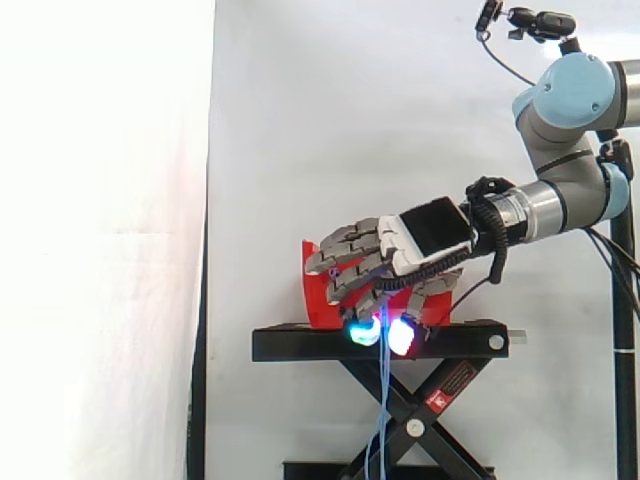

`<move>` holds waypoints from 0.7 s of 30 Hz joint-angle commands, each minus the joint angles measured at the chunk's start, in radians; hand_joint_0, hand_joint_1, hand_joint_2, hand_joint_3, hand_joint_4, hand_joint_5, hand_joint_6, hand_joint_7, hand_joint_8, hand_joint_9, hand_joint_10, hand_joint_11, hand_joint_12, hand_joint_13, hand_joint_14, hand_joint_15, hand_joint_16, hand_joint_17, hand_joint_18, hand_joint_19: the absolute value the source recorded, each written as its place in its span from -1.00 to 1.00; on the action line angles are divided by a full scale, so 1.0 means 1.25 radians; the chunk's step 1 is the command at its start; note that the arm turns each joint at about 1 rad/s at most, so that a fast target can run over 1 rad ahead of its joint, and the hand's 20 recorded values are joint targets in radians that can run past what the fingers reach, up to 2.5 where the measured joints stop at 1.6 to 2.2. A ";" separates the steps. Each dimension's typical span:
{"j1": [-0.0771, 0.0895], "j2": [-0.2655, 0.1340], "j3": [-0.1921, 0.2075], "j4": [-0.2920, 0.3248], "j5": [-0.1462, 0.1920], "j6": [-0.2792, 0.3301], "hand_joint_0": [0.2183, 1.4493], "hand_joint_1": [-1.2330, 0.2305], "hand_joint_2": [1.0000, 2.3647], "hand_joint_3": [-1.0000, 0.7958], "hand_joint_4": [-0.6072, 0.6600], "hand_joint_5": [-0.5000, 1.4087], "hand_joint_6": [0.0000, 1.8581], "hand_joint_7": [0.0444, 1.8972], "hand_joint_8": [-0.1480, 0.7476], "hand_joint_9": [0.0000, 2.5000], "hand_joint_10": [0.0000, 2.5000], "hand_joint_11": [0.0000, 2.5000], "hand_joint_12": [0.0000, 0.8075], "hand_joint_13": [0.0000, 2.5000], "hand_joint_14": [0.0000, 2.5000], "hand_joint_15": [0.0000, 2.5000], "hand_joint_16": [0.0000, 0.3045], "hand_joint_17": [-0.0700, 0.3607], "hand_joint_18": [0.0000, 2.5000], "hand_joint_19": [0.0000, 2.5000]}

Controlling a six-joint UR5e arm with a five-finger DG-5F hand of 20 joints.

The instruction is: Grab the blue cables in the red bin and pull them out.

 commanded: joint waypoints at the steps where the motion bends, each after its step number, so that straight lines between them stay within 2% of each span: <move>1: 0.001 0.000 -0.001 0.001 0.000 0.000 -0.06 -0.55 -1.00 -1.00 0.26 0.52 -0.97 -0.19 -0.07 -0.40 -0.99 -0.65 -0.13 -0.70 -0.99 -0.75 -0.69 -0.18 -0.78 -0.62; 15: 0.001 0.000 -0.001 0.004 0.000 0.000 -0.05 -0.55 -1.00 -1.00 0.27 0.54 -0.98 -0.17 -0.07 -0.39 -0.99 -0.65 -0.12 -0.69 -0.99 -0.76 -0.69 -0.18 -0.78 -0.62; 21: 0.001 0.000 -0.001 0.004 0.000 0.000 -0.04 -0.55 -1.00 -1.00 0.23 0.54 -0.84 -0.21 -0.06 -0.37 -0.99 -0.65 -0.13 -0.69 -0.99 -0.76 -0.69 -0.18 -0.77 -0.63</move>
